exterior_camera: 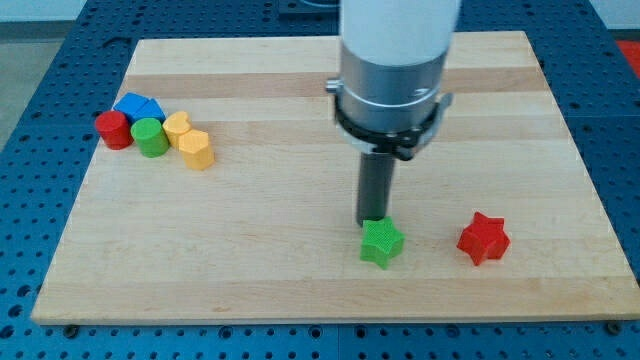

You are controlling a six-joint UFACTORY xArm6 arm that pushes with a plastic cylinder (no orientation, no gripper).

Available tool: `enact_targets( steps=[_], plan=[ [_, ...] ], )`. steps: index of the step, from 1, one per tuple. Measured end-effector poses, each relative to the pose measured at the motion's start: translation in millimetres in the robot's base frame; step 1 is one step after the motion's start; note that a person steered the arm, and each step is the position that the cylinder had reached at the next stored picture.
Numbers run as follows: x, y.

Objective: Move the green star into the red star

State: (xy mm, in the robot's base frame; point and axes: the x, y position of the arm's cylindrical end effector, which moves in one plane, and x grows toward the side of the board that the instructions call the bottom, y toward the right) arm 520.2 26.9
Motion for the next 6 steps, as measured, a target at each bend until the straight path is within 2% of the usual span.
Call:
enact_targets(
  steps=[1, 3, 5, 6],
  plan=[
    [0, -44],
    [45, -35],
    [46, 54],
    [47, 75]
  ],
)
